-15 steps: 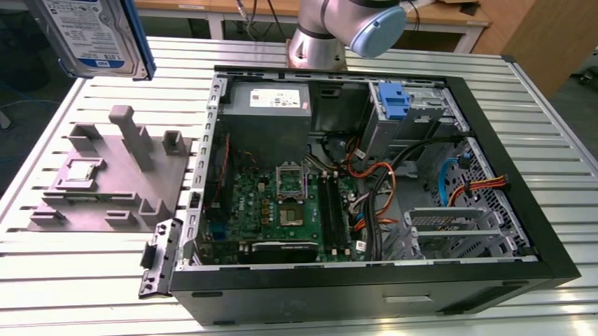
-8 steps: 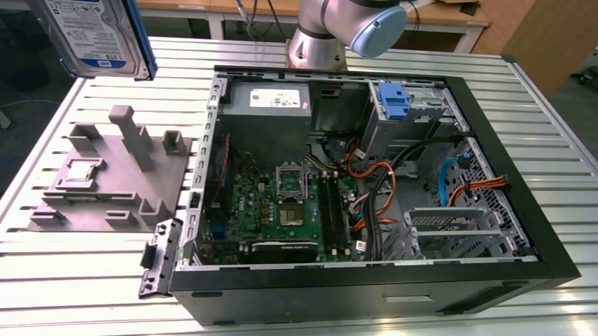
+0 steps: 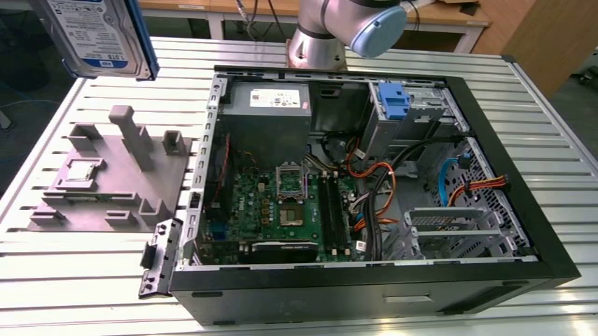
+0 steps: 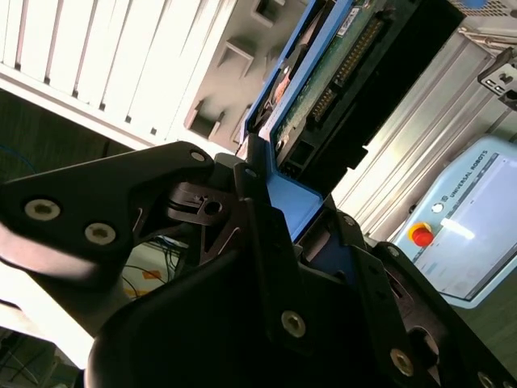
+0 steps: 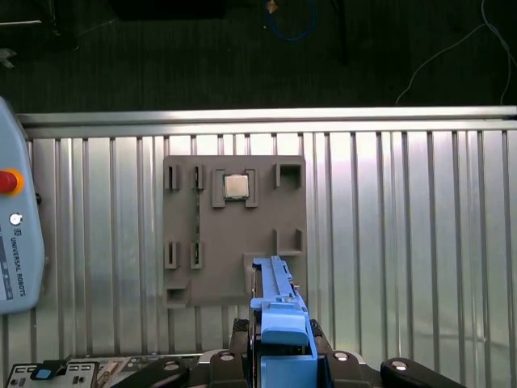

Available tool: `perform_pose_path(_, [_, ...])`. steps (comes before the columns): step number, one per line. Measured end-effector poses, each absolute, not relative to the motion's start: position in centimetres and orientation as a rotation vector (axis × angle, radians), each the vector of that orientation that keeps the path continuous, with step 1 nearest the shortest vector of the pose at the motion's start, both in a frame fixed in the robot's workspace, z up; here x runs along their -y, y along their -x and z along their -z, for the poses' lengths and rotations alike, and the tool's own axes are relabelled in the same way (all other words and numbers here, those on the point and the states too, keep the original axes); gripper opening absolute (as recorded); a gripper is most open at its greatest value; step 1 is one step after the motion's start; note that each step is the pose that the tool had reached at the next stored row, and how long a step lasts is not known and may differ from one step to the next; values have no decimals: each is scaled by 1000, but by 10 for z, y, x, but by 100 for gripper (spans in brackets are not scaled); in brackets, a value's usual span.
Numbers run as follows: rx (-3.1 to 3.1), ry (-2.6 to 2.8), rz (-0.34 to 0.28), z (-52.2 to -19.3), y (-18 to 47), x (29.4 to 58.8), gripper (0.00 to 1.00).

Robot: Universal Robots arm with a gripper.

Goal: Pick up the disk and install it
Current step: 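Pick up the disk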

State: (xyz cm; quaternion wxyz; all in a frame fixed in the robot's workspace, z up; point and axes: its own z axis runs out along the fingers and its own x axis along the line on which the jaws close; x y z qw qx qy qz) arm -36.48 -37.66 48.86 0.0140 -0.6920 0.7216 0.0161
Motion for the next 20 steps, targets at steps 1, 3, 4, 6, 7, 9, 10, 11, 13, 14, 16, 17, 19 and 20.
perform_pose_path(1, [-2247,2155,-50,-489,364,377,37])
perform_pose_path(3, [-2247,2155,-50,-489,363,377,37])
perform_pose_path(4, [-2247,2155,-50,-489,363,377,37])
perform_pose_path(6, [-2247,2155,-50,-489,362,377,37])
perform_pose_path(7, [-2247,2155,-50,-489,362,377,37])
perform_pose_path(9, [-2247,2155,-50,-489,361,377,37])
perform_pose_path(10, [-2247,2155,-50,-489,360,377,37])
perform_pose_path(11, [-2247,2155,-50,-489,360,377,37])
perform_pose_path(13, [-2247,2155,-50,-489,358,377,37])
perform_pose_path(14, [-2247,2155,-50,-489,358,377,37])
perform_pose_path(16, [-2247,2155,-50,-489,355,377,37])
perform_pose_path(17, [-2247,2155,-50,-489,354,377,37])
perform_pose_path(19, [-2247,2155,-50,-489,352,377,37])
perform_pose_path(20, [-2247,2155,-50,-489,351,377,37])
